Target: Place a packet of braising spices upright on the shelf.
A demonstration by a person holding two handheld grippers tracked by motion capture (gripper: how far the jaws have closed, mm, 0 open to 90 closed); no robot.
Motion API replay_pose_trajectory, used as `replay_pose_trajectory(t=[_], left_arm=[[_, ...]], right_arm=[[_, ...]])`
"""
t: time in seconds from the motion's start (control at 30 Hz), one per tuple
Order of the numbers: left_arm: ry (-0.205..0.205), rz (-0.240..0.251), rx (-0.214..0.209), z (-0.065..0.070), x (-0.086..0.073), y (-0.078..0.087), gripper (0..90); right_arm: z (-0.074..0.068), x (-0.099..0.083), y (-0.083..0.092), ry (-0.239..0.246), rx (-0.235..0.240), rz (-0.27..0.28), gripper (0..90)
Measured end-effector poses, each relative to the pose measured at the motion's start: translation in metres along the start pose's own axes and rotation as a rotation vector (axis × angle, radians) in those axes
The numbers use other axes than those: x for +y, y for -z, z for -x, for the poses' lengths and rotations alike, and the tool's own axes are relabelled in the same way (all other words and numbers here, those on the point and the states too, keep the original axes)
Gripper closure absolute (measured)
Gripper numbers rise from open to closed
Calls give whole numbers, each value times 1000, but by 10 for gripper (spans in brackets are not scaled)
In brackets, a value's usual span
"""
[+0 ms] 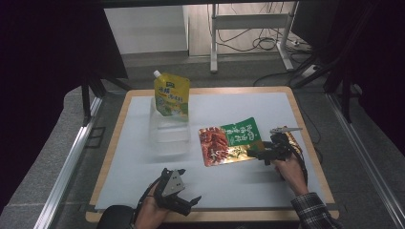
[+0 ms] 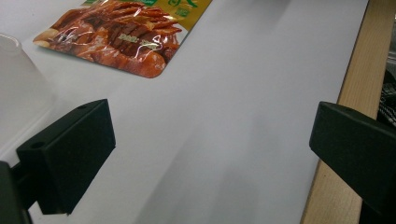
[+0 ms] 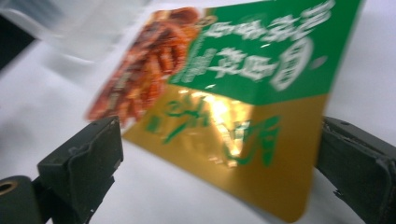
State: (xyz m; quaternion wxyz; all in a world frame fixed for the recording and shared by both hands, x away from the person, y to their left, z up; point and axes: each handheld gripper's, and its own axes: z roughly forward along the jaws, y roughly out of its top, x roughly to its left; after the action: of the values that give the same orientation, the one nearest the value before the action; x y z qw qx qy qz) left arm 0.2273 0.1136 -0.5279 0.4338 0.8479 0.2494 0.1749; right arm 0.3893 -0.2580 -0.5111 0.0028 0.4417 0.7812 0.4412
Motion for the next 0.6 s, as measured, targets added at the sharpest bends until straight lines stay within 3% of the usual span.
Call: replay_pose_trajectory(t=[0.33, 0.5, 0.6], left_arm=[[-17, -15, 3, 2, 0, -2, 2], [-27, -13, 5, 3, 1, -2, 1], [-22, -10, 7, 2, 0, -1, 2]], right_arm=[[-10, 1, -15, 111, -47, -82, 38], [-12, 5, -23, 137, -72, -116, 38], [-9, 9, -28, 107, -92, -133, 67]])
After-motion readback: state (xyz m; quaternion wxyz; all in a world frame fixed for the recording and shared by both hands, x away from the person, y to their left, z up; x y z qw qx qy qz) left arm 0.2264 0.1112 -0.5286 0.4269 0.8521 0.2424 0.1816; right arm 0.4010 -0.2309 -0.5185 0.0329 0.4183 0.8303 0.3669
